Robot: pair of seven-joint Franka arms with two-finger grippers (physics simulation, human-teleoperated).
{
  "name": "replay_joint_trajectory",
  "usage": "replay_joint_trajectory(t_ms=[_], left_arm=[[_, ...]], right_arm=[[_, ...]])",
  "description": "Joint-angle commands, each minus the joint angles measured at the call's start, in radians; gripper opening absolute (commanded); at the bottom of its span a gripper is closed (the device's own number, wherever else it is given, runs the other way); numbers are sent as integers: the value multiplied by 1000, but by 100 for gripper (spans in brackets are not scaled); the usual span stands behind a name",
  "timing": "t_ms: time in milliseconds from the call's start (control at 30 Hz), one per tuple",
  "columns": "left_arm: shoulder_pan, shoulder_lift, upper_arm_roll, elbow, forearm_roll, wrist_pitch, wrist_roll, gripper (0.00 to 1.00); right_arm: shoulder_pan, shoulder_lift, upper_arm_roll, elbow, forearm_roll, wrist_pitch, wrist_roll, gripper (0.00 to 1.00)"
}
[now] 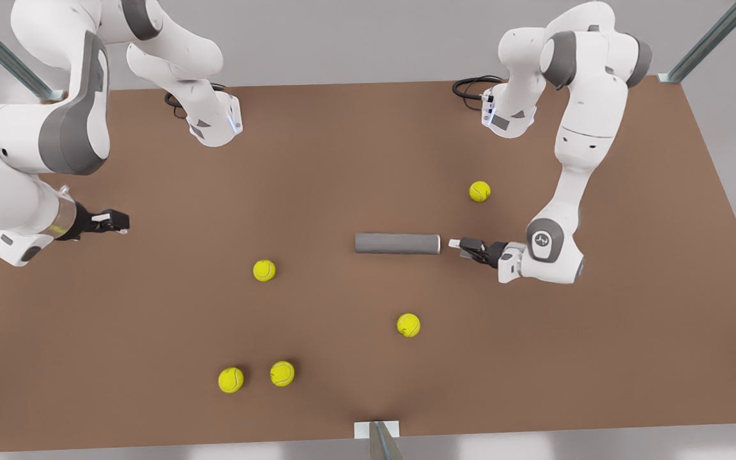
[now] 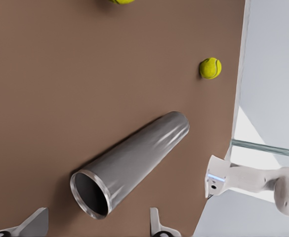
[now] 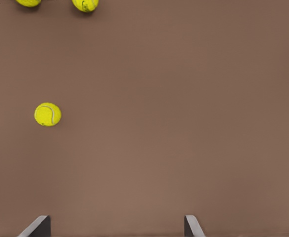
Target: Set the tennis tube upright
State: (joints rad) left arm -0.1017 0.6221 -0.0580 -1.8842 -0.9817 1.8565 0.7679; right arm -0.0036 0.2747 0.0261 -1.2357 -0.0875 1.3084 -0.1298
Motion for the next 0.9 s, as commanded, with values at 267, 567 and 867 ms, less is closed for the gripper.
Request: replay_joint_trajectory(t_ms=[267,567,867], left_arm=[[-16,-36,12,-78,-63,41,-116,100],[-46,-24,3,-78,-163,52,-165,100],[-53,1,-39,-76,-176,53,-164,100]], right_arm=[[24,24,5,-4,6,49,128,100],[33,35,5,-4,5,49,128,100],[34,38,5,-5,5,49,131,100]])
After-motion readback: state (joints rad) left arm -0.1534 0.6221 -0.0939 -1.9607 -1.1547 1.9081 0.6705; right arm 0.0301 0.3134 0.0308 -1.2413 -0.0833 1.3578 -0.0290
